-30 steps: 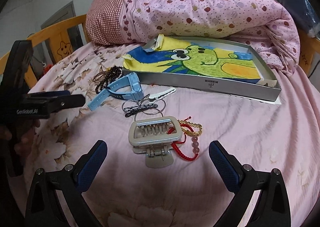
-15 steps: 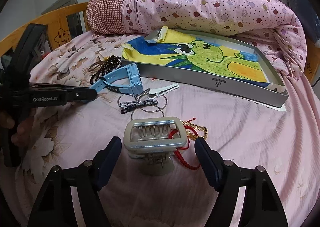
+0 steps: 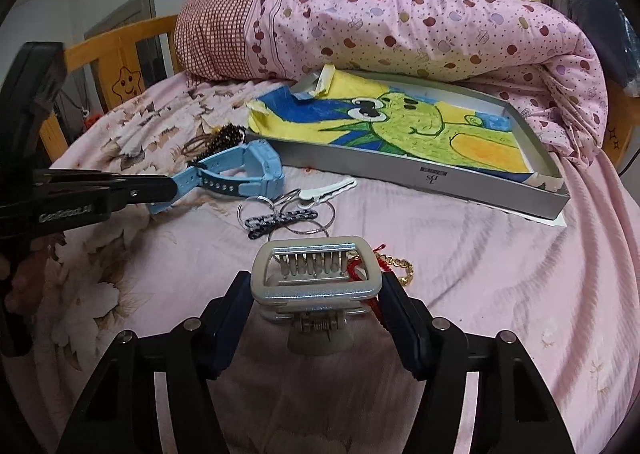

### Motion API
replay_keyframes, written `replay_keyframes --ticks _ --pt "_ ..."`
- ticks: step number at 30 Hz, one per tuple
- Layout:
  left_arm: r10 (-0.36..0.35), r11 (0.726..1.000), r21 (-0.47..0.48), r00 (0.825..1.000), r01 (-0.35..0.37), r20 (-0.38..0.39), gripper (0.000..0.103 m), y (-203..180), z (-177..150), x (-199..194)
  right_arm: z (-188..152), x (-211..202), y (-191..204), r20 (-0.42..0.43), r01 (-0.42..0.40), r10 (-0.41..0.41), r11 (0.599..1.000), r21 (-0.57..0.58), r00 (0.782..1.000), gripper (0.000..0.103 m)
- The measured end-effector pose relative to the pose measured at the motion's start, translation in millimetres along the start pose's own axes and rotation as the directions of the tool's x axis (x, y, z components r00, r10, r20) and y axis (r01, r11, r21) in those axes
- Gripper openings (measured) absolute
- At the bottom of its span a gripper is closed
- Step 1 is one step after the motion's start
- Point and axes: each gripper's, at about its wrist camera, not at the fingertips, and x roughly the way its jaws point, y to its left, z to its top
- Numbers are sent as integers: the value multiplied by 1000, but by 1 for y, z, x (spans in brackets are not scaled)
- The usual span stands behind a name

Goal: Organize jewelry
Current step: 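Release the watch into the grey tray with the left tool while the right tool releases the clip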

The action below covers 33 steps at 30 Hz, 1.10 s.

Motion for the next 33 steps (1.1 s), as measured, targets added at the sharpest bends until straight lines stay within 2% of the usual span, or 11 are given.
replay_keyframes --ticks 11,16,19,26,33 --pt "21 1000 -10 997 -20 77 1 -25 18 -50 5 -34 -10 102 -53 48 997 55 994 62" --pt "6 999 -36 997 -3 74 1 -27 31 -59 13 -41 -19 140 -105 91 990 94 986 62" --pt "8 1000 -19 995 -6 97 1 -33 41 -63 18 -41 -23 156 -121 104 988 100 982 62" --pt "9 1000 -5 988 -8 153 1 -39 76 -55 34 -32 -50 176 -146 121 980 136 977 62" --pt "18 1000 -1 983 -18 181 1 -34 111 -25 74 -3 -88 178 -96 71 987 133 981 62"
